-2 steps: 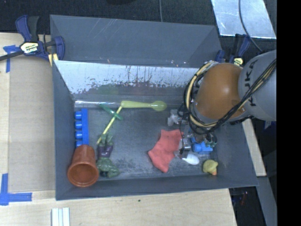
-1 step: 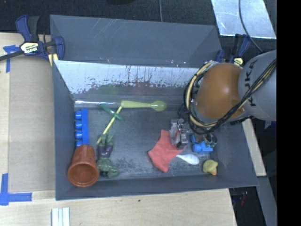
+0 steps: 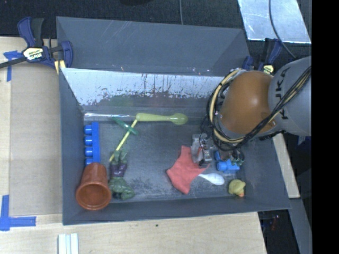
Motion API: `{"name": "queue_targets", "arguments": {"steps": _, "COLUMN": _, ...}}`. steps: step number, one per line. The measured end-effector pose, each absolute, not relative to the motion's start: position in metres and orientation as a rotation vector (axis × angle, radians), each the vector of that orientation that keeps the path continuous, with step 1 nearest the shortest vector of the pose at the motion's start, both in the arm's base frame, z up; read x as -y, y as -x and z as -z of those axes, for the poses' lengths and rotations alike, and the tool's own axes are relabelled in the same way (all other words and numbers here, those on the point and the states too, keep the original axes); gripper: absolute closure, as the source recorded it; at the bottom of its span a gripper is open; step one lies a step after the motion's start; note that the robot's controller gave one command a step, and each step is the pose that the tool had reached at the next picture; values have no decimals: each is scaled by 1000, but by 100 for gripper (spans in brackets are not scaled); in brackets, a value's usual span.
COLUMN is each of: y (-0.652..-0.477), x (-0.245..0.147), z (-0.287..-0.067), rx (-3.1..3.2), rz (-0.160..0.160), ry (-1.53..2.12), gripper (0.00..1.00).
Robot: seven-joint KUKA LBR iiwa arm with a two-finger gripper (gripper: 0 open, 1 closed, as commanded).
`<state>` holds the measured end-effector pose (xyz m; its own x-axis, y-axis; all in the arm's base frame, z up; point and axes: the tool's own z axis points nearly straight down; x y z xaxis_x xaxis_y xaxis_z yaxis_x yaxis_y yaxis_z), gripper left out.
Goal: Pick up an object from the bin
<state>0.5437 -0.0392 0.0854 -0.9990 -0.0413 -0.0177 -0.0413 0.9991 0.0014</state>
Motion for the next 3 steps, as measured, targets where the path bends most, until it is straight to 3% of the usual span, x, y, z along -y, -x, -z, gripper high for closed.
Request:
{"name": "queue_targets", "arguments": {"steps": 1, "y": -551, "x": 53, "z": -112, "rx": -3015, "rz": 7, "ry": 792, "gripper": 0}}
{"name": "queue_targets", "arguments": {"steps": 2, "y": -550, "x": 53, "z": -112, "rx": -3017, "rz": 5, "ry": 790, "gripper": 0}}
{"name": "queue_targets", "arguments": {"steps": 3, "y": -572, "x": 41, "z": -114, "rx": -2964, "rz": 9, "ry": 966, "gripper": 0}}
